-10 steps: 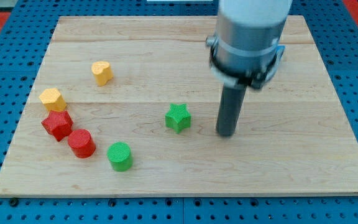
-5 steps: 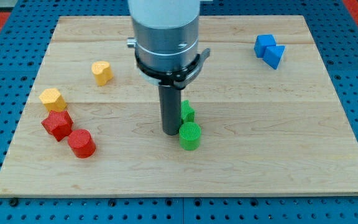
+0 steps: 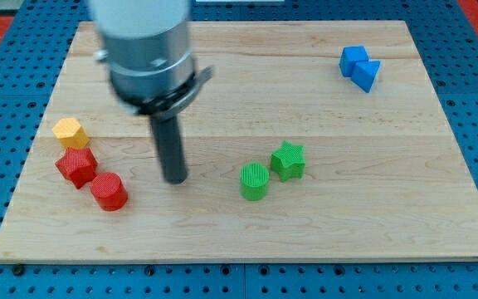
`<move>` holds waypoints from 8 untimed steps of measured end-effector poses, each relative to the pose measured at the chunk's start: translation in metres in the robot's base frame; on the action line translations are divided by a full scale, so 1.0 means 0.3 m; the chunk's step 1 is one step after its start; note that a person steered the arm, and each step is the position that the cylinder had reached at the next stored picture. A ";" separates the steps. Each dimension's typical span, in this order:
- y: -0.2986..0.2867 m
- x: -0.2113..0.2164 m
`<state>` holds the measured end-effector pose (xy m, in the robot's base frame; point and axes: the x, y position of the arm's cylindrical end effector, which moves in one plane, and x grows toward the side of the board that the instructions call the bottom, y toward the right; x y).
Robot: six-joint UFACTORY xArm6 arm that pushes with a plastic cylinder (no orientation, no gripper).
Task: Form a triangle using the green blocks red blocks and yellow blocks
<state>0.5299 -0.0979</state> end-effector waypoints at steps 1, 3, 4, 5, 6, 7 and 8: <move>0.202 0.063; 0.455 0.023; 0.100 0.284; 0.017 0.296; -0.165 0.207; -0.195 0.084; -0.284 0.040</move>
<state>0.5417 -0.1831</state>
